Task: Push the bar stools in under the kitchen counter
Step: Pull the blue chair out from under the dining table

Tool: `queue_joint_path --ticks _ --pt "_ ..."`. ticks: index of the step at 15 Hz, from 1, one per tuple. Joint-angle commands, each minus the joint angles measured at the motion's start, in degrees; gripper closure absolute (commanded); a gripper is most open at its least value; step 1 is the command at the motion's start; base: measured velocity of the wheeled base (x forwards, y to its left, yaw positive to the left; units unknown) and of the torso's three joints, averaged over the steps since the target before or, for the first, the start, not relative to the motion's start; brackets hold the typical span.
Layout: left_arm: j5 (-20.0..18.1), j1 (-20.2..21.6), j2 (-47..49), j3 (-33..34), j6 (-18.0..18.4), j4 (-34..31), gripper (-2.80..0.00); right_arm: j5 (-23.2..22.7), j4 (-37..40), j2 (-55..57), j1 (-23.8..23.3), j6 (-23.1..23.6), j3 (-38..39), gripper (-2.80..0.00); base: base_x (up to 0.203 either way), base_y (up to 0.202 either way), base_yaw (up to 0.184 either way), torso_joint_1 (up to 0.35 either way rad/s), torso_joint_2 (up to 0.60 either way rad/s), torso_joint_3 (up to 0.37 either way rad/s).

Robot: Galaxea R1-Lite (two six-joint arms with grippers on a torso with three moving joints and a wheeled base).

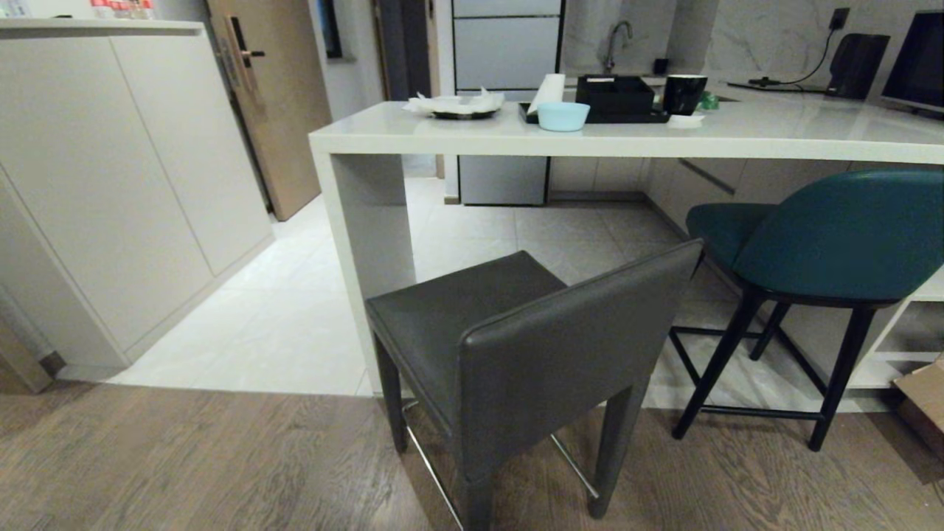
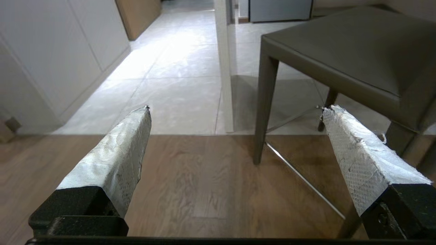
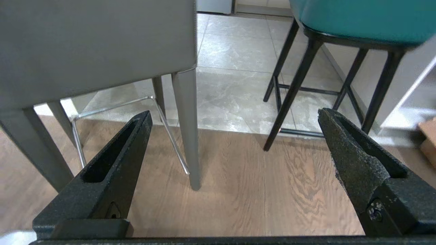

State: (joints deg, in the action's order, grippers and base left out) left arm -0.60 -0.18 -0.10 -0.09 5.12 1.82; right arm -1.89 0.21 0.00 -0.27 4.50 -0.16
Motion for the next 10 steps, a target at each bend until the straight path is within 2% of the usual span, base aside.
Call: queue_joint_path --ticks 1,4,10 --pt "-0.07 0.08 0.10 0.44 0.01 -1.30 -2.80 0.36 0.08 0.00 0.00 -1.61 0.16 -2.80 0.000 0.000 0.000 0.000 0.00 0.000" --pt "0.16 0.09 0.10 0.69 -0.77 -0.46 -2.80 1.97 -0.20 0.00 0.00 -4.31 0.16 -2.80 0.000 0.000 0.000 0.000 0.00 0.000" --pt "0.25 0.09 0.10 0.88 -1.60 0.20 -2.80 1.73 -0.06 -0.09 0.00 -3.47 0.25 -2.80 0.000 0.000 0.000 0.000 0.00 0.000"
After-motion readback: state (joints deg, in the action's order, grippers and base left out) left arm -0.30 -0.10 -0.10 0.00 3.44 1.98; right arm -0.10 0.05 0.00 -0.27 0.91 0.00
